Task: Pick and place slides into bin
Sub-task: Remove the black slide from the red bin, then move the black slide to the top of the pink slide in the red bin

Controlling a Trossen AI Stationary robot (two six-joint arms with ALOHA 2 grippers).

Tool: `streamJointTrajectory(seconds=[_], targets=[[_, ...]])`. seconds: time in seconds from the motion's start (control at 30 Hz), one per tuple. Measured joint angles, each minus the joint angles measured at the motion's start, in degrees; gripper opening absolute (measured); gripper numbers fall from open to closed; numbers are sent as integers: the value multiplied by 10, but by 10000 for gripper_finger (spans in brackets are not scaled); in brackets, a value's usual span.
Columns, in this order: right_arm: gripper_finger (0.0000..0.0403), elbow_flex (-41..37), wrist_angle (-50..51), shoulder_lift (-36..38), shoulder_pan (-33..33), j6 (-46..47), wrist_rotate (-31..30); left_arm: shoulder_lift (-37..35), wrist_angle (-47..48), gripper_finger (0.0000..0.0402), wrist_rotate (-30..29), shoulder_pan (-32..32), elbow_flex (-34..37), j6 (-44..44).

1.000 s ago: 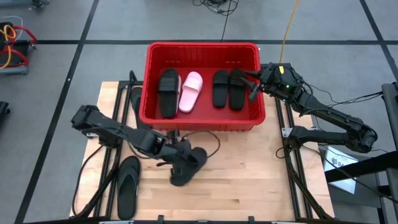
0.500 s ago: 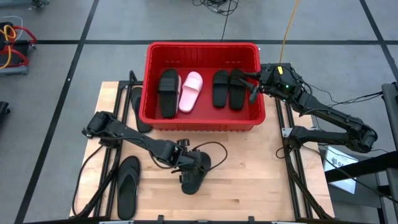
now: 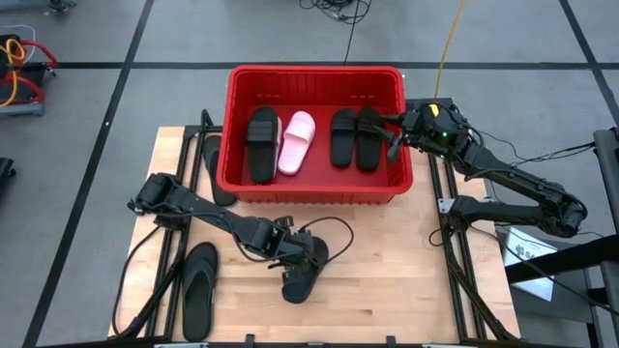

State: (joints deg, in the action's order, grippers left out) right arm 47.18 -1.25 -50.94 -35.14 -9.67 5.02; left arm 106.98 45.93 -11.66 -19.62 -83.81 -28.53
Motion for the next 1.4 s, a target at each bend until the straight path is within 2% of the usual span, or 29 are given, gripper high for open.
streamJointTrajectory(seconds=[0.13,0.53,0.73,0.9,1.17,1.4], targets=[[144,0,3,0,0,0,0,0,1,52,2,0,0,15],[144,0,3,0,0,15,0,1,10,111,14,1,0,-37],[144,0,-9,0,0,15,0,-4,31,117,11,4,1,-35],[144,8,8,0,0,14,0,-38,46,118,-6,24,1,-31],[144,116,121,-41,0,-36,-4,-138,42,118,-37,63,1,19],[144,255,297,-156,-1,-99,-51,-222,39,118,-109,90,1,64]])
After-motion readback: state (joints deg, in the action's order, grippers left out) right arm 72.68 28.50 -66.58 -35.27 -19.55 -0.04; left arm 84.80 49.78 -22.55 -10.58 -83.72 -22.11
